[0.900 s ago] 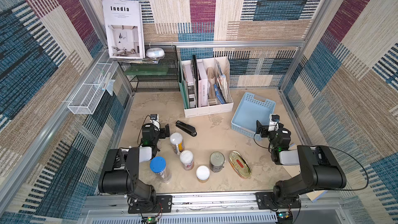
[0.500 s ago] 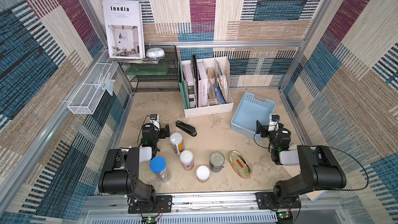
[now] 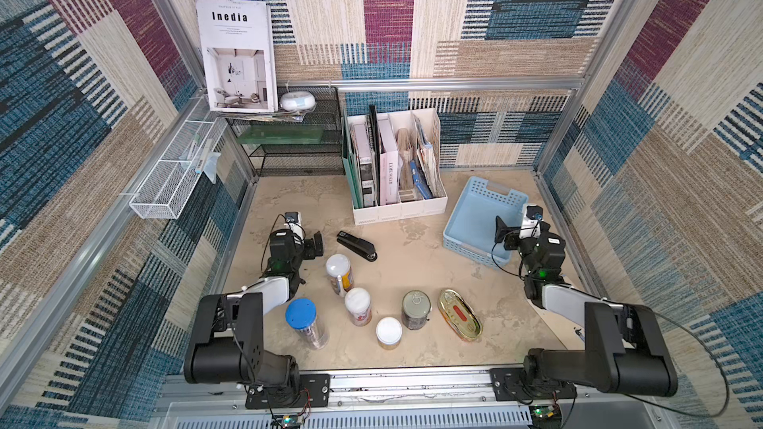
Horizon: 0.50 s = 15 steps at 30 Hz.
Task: Put the canned food in the basket
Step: Adjust the basket at the center of the board.
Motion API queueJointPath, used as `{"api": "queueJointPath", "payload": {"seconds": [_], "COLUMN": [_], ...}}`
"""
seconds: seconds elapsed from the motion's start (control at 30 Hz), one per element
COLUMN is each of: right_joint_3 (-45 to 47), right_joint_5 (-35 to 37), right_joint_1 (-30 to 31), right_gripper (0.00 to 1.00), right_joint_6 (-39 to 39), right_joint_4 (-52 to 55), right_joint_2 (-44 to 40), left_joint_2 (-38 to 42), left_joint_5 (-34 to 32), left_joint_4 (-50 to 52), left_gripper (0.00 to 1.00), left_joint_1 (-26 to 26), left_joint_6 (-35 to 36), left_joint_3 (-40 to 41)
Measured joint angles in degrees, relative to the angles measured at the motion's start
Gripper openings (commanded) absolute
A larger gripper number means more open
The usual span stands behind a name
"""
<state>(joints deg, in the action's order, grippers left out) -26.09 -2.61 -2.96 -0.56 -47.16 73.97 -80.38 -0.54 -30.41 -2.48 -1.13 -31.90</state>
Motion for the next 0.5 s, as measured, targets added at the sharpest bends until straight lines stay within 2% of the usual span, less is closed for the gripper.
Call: {"api": "queueJointPath", "payload": {"seconds": [0.1,0.3,0.37,0.43,0.5], "right_joint_3": [-5.9,-21.2,-24.0,-26.4,-29.1], "right_joint_5": [-0.2,-2.9,-3.6,-4.9,-5.2], "right_joint_1": [0.0,1.1,2.4,3.0,3.3], "right_gripper": [1.00,0.73,0.56,0.30,0.11], "right_joint_6": [0.8,3.4,3.4,3.0,2.7], "right_joint_4": [9.2,31.9,38.9,45.5,51.4], "right_joint_2": [-3.3,2.5,5.1,8.2,12.1], "left_joint_2": [6.1,18.2,21.6,24.2,26.1], "left_joint_5": [-4.5,-15.6,-18.6,-20.5,-20.9], "left_joint_4": [4.2,18.3,22.8,27.6,32.7], "left_gripper": [0.99,0.99,0.99,0.93,0.88], "left_joint_1": [0.0,0.3,1.2,2.5,3.8], "left_joint_6": [-1.6,-5.8,-7.2,-8.2,-9.9], "left_joint_3": [-0.9,-4.9,-6.2,-8.5,-12.1]}}
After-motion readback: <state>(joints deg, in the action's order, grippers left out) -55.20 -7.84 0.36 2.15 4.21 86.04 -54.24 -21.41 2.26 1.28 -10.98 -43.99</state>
